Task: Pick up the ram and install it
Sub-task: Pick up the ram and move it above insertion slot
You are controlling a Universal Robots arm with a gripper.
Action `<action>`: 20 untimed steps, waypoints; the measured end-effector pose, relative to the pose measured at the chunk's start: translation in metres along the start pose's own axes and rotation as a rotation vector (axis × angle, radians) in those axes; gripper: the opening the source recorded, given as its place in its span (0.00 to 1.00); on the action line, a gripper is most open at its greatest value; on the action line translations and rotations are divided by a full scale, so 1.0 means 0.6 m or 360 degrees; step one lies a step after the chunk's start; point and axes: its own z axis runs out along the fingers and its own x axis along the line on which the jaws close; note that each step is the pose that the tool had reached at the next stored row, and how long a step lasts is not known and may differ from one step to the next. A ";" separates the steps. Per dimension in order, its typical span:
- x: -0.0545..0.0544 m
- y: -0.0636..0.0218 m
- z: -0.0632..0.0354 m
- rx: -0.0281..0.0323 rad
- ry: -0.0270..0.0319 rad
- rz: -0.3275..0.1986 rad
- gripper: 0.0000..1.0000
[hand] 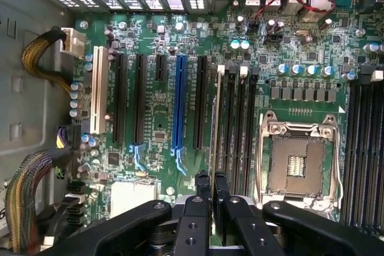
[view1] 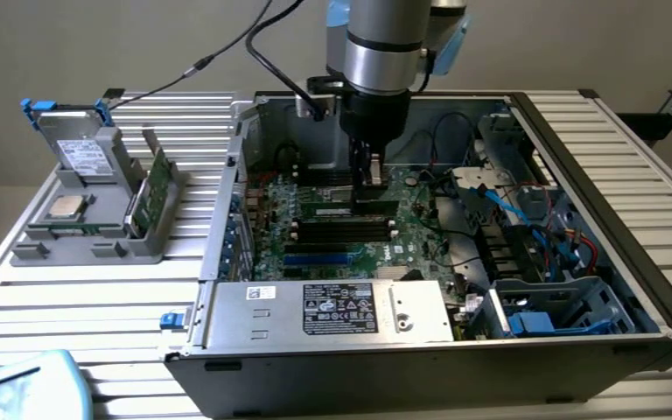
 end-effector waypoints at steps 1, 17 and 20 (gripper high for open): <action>0.000 0.000 0.003 0.00007 0.00002 0.0001 0.14; -0.009 -0.002 0.032 0.00065 0.00005 0.0005 0.14; -0.010 -0.002 0.032 0.00053 0.00001 0.0005 0.14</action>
